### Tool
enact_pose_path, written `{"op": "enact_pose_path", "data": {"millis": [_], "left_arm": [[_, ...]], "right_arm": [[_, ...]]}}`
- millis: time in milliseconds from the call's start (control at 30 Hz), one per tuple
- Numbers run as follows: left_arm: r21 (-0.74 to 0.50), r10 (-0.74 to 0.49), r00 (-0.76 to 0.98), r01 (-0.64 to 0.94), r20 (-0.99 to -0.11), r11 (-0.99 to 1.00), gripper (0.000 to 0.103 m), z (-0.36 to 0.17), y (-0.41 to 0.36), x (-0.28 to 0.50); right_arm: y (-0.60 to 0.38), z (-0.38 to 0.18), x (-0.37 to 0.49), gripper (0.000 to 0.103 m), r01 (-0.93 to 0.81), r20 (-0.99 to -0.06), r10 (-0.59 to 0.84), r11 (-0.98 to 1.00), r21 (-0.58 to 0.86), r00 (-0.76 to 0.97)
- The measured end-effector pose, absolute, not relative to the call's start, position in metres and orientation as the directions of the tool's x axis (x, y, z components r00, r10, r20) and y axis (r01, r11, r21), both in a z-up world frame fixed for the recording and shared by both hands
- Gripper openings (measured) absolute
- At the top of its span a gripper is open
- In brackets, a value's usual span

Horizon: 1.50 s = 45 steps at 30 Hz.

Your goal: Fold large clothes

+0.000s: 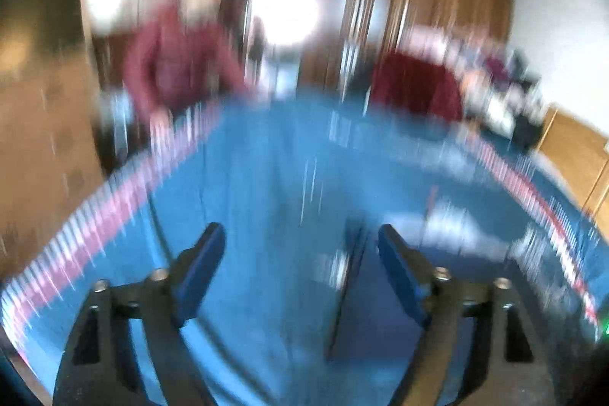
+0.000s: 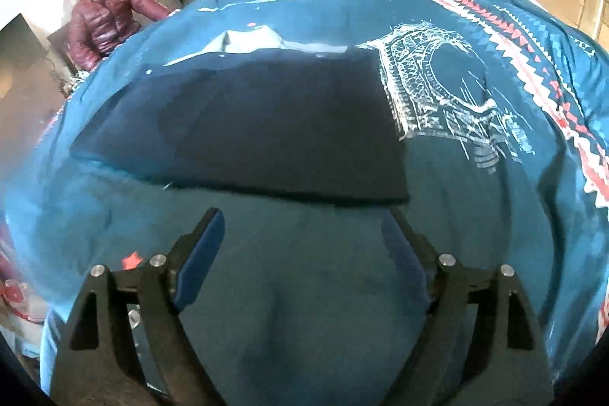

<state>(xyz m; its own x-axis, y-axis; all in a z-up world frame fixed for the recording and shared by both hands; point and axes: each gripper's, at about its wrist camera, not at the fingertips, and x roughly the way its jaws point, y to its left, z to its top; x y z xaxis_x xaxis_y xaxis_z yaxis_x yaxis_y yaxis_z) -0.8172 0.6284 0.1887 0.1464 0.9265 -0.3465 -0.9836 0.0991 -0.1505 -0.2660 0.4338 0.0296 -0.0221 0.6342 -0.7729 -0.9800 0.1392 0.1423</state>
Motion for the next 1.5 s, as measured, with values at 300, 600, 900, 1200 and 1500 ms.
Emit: {"op": "enact_pose_path", "data": {"millis": [300,600,900,1200,1500], "left_arm": [[-0.122,0.979,0.18,-0.974,0.092,0.19,0.103,0.362,0.539,-0.839],[-0.334,0.891,0.332,-0.915,-0.31,0.225,0.103,0.179,0.57,-0.823],[-0.152,0.86,0.211,-0.976,-0.464,0.158,0.103,0.092,0.518,-0.715],[-0.237,0.891,0.274,-0.951,-0.362,0.197,0.103,0.15,0.491,-0.698],[-0.435,0.741,0.412,-0.882,-0.53,0.179,0.103,0.074,0.521,-0.702]], "right_arm": [[0.395,0.035,-0.291,0.085,-0.974,-0.773,0.634,0.154,0.167,-0.032],[0.38,0.018,-0.309,0.085,-0.98,-0.822,0.567,0.128,0.15,-0.052],[0.393,0.161,-0.338,0.085,-0.986,-0.5,0.854,0.164,-0.004,0.145],[0.308,0.378,-0.379,0.103,-0.982,0.258,0.954,0.175,-0.073,0.151],[0.376,0.309,-0.371,0.103,-0.99,-0.141,0.99,-0.016,-0.14,0.005]]}}
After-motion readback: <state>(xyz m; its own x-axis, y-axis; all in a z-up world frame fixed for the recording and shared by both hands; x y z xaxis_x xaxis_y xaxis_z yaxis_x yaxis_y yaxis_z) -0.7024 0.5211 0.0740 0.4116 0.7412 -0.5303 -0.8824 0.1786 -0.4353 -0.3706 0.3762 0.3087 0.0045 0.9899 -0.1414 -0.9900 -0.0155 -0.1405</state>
